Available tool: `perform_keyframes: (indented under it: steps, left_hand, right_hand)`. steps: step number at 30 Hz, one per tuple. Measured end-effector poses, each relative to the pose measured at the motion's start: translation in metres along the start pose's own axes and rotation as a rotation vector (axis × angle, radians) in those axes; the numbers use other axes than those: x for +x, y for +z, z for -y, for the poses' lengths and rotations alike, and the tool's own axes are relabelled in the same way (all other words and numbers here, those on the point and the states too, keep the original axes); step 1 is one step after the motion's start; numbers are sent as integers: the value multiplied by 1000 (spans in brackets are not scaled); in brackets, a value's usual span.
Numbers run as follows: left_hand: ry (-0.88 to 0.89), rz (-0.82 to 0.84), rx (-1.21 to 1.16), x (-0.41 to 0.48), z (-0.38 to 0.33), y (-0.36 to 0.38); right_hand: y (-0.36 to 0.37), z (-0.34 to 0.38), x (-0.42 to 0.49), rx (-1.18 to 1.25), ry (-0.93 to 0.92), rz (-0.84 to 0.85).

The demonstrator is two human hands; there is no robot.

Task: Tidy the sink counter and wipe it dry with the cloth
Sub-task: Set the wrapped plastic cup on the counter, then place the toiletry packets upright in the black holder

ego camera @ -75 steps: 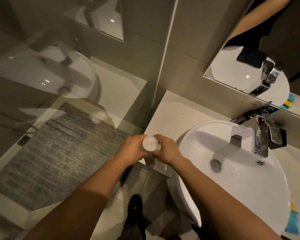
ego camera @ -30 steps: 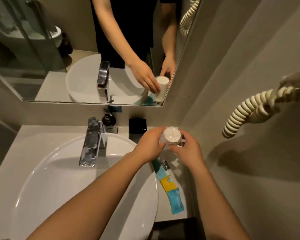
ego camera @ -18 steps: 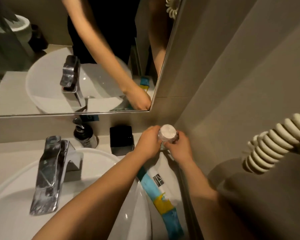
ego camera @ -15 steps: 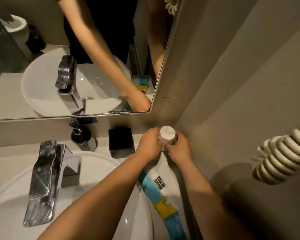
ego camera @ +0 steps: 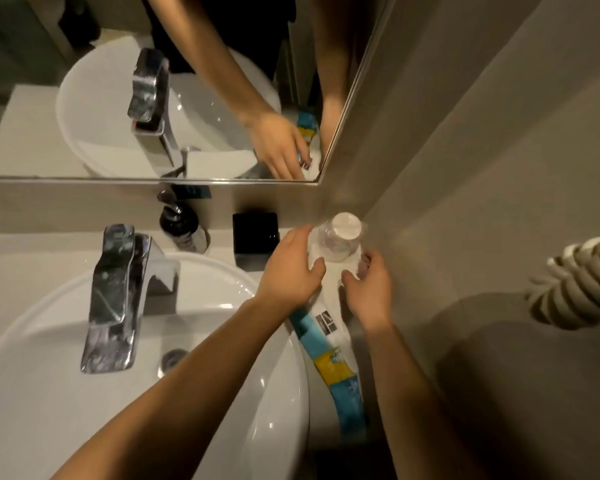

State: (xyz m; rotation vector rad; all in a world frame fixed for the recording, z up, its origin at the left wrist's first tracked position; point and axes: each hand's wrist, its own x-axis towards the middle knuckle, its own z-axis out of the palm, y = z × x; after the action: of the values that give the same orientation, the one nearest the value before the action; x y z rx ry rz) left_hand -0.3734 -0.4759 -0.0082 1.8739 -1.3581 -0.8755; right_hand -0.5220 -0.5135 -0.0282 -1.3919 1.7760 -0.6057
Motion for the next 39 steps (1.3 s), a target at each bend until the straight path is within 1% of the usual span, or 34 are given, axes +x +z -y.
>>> perform_keyframes:
  steps: [3,4,7,9,12,15,18,23,25,29,34,37,39]
  left_hand:
    - [62,-129,23,-48,15,-20]
    - [59,-171,55,-62,22,-27]
    - [-55,-238,170,-85,43,-46]
    - [-124,-269,291,-88,59,-54]
    - [-228,-270,453,-86,77,-54]
    - [-279,-224,494,-85,84,-46]
    - [-294,-205,517,-84,87,-40]
    - [-309,-214,552,-87,89,-31]
    - [-313,-206,573,-86,90,-30]
    - [-321,-185,588,-86,91,-29]
    - [-322,-170,615,-86,91,-29]
    - [-328,-165,636,-85,91,-30]
    - [-327,-158,653,-85,91,-31]
  right_hand:
    - [1,-26,-32,-165,-32,68]
    - [1,-34,-40,-225,-53,97]
    - [1,-46,-59,-353,-107,198]
    - [4,-42,-65,-419,-115,258]
    - [13,-33,-68,-503,-113,333]
    - [21,-24,-67,-603,-129,391]
    - [29,-19,-63,-700,-150,405]
    - [34,-18,-62,-739,-130,438]
    - [36,-18,-63,-728,-115,443]
    - [35,-22,-62,-601,-67,435]
    - [18,-18,-60,-250,-12,409]
    - [2,-8,-62,-60,-72,422]
    - [-8,-1,-60,-32,-162,410]
